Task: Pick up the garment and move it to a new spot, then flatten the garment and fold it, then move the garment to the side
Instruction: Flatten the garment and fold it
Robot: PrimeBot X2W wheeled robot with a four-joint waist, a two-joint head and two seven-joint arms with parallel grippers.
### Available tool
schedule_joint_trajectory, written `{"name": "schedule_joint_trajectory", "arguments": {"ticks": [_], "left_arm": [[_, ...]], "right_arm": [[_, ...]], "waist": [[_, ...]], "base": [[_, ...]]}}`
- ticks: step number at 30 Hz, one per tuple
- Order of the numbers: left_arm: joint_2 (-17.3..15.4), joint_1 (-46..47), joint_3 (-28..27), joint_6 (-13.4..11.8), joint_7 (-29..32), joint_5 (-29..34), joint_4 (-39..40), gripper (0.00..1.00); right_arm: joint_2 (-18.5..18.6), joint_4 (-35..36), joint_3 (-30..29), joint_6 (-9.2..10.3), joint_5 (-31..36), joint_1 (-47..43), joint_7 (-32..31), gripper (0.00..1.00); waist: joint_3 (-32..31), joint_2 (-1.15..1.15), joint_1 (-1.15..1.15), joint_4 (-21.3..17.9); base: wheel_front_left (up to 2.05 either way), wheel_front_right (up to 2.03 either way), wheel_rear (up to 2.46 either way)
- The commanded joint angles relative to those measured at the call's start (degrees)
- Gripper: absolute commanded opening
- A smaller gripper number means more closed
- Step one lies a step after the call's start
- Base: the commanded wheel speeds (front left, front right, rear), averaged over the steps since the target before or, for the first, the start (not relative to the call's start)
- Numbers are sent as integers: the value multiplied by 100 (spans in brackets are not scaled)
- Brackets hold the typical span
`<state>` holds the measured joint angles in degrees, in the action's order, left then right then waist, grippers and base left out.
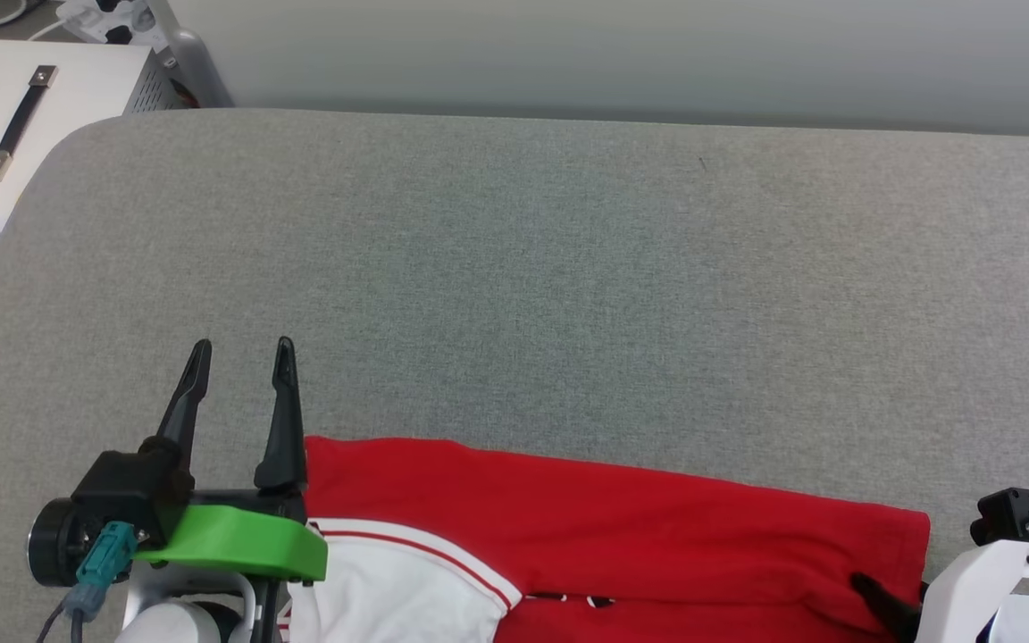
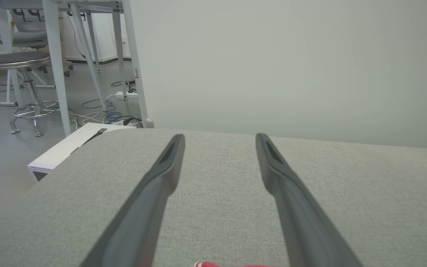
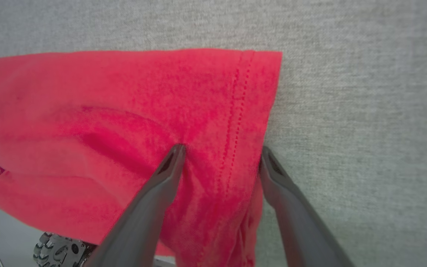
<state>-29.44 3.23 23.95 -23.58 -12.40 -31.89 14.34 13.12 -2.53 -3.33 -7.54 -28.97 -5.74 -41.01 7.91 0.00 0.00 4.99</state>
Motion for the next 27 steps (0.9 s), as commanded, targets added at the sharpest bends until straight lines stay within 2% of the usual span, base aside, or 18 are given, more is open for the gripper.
{"name": "schedule_joint_trajectory", "arguments": {"ticks": [1,2,3,4,5,6,14,19,27], "left_arm": [[-32,129,18,-46,-7,62,38,100],[-26,136,34,-57,2,74,48,100],[-19,142,43,-69,0,92,52,100],[-9,142,61,-80,6,101,48,100],[1,142,72,-89,6,107,42,100],[10,145,79,-102,1,122,31,100],[-8,139,256,-6,14,205,-97,100],[-10,67,309,-39,49,217,-180,100],[-2,-135,295,-104,3,168,-289,100]], "right_arm": [[-63,-153,97,5,-64,-21,-117,100],[-70,-195,114,5,-81,-29,-169,100],[-88,-212,127,5,-106,-29,-203,85],[-102,-219,132,5,-124,-24,-228,31],[-99,-218,141,5,-120,-17,-235,12],[-98,-222,145,5,-118,-6,-241,0],[23,-105,70,5,-103,206,-55,0],[117,-1,-63,5,-91,364,105,0],[330,16,-614,5,-42,353,25,0]], "waist": [[62,0,0,45],[75,0,0,46],[79,0,0,46],[81,0,0,44],[79,0,0,42],[70,0,0,39],[-130,0,0,16],[-298,0,0,-27],[-521,0,0,-132]], "base": [[0,0,0],[0,0,0],[0,0,0],[0,0,0],[0,0,0],[0,0,0],[0,0,0],[0,0,0],[0,0,0]]}}
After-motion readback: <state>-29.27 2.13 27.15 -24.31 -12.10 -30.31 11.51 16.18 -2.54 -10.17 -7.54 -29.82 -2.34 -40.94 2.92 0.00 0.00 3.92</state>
